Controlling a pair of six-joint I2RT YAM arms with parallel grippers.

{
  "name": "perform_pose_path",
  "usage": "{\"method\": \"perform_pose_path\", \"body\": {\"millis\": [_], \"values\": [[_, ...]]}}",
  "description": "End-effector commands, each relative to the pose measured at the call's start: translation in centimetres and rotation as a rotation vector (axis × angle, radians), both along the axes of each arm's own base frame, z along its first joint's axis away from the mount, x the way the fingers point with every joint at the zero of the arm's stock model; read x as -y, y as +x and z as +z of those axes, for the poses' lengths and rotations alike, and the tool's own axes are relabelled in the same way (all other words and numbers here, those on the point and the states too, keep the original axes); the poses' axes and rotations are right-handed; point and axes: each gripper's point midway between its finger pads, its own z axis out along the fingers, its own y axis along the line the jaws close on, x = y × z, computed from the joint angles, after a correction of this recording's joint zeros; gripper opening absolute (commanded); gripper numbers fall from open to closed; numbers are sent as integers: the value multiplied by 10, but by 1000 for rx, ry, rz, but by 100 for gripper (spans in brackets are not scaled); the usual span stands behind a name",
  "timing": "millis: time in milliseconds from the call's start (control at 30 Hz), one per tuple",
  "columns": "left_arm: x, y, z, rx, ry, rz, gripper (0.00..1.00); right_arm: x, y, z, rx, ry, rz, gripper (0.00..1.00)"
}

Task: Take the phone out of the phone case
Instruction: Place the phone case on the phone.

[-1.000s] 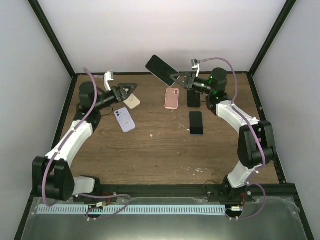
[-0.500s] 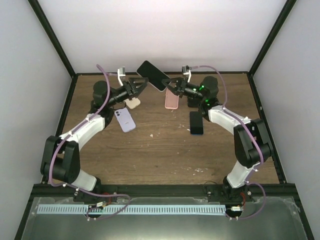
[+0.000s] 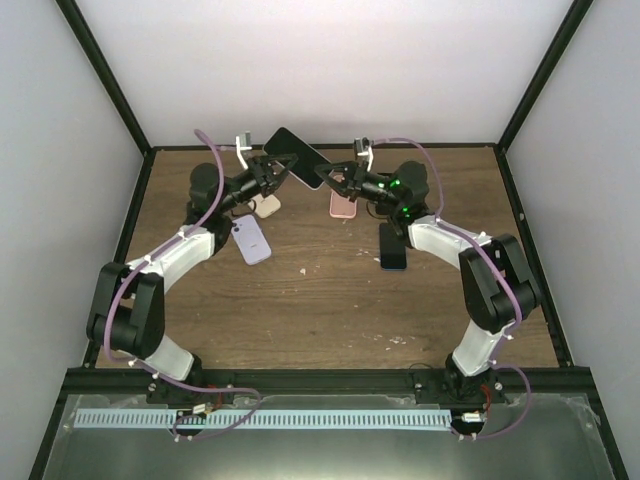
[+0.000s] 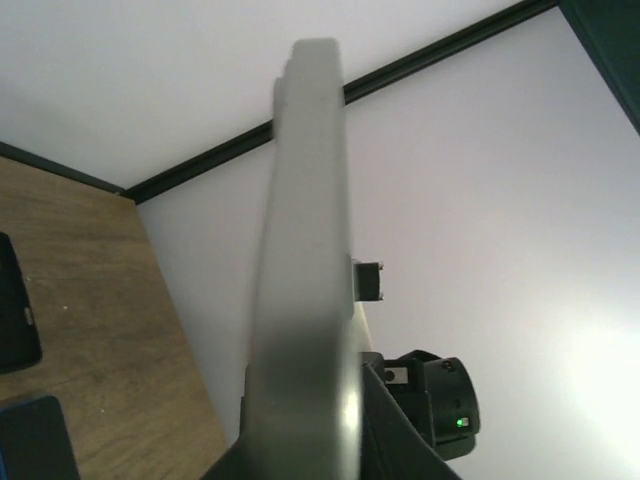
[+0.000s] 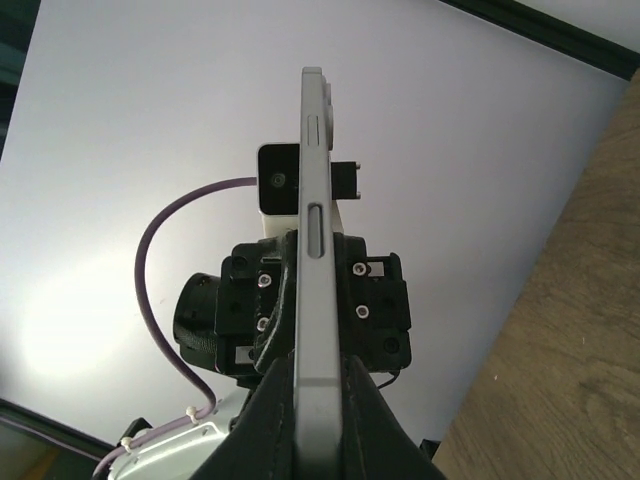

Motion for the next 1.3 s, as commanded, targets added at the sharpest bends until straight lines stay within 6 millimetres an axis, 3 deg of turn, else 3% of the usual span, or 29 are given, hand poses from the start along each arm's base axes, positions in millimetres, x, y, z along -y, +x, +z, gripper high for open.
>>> {"method": "perform_pose_path", "body": {"millis": [0,100,200,367,500,633,800,933,1133,1267], "values": [[0,-4,17,80,-17,-3,3,4,-3,9,80,21,-29,1],[0,-5,14,89,-3,-7,0,3,-8,4,126,-10,-17,7],[-1,-10,11,117,32,-22,0,6,-12,-5,171,-64,3,28],[0,-34,-5,173,142,-116,0,38,-13,-34,203,-195,29,45],[10,-56,-38,154,255,-244,0,69,-15,-51,264,-319,11,62],[23,-77,-83,74,370,-359,0,91,-18,-57,332,-441,-28,76],[41,-85,-131,-44,441,-464,0,110,-9,-53,396,-589,-102,87],[67,-93,-175,-153,504,-595,0,118,-7,-42,471,-664,-161,97],[90,-73,-222,-314,547,-665,0,124,-17,-33,546,-703,-199,100],[102,-65,-243,-385,547,-690,0,125,-18,-34,555,-713,-206,100]]}}
